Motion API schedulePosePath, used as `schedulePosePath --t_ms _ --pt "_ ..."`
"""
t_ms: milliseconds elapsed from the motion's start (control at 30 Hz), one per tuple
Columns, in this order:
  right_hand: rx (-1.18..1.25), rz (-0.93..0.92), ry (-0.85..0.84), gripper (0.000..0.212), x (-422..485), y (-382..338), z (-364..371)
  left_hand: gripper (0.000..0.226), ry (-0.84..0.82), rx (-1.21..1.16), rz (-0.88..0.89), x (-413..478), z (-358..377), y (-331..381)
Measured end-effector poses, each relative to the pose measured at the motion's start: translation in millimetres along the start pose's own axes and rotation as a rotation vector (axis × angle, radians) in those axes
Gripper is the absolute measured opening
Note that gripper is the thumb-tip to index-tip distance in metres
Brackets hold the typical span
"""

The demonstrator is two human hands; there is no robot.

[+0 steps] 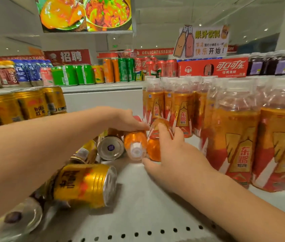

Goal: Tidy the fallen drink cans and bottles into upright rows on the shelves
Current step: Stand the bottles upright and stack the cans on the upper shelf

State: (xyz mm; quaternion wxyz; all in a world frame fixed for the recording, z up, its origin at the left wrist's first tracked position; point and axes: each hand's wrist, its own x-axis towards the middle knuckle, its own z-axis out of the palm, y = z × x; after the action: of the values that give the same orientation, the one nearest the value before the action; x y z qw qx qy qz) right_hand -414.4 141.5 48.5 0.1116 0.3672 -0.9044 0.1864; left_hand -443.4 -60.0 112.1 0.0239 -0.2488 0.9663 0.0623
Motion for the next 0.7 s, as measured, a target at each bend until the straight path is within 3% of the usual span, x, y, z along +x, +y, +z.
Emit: schedulePosePath --t_ms 100,200,367,500,567,700 --pt "-0.027 0.049 -0.003 0.084 8.0 -1.2 5.1 0.052 -0.01 -0.091 0.035 5.6 0.5 -2.5" --pt "0.062 0.065 0.029 0.069 6.4 2.4 2.1 0.047 0.023 -0.238 0.089 1.1 1.6 -2.7" --pt "0.11 0.088 0.048 0.057 -8.4 3.2 -1.3 0.036 0.064 -0.323 0.318 -21.2 3.7 3.5" --pt "0.067 0.093 0.055 0.067 -16.4 2.8 -0.7 0.024 0.0 -0.27 0.381 -43.5 5.3 1.3" --pt "0.014 0.095 0.059 0.082 -18.2 -0.5 2.4 0.035 -0.067 -0.259 0.379 -56.3 2.4 -5.1" --pt "-0.045 0.105 0.092 0.089 -11.8 -6.9 8.9 0.102 -0.206 -0.085 0.356 -79.4 -2.5 -26.4"
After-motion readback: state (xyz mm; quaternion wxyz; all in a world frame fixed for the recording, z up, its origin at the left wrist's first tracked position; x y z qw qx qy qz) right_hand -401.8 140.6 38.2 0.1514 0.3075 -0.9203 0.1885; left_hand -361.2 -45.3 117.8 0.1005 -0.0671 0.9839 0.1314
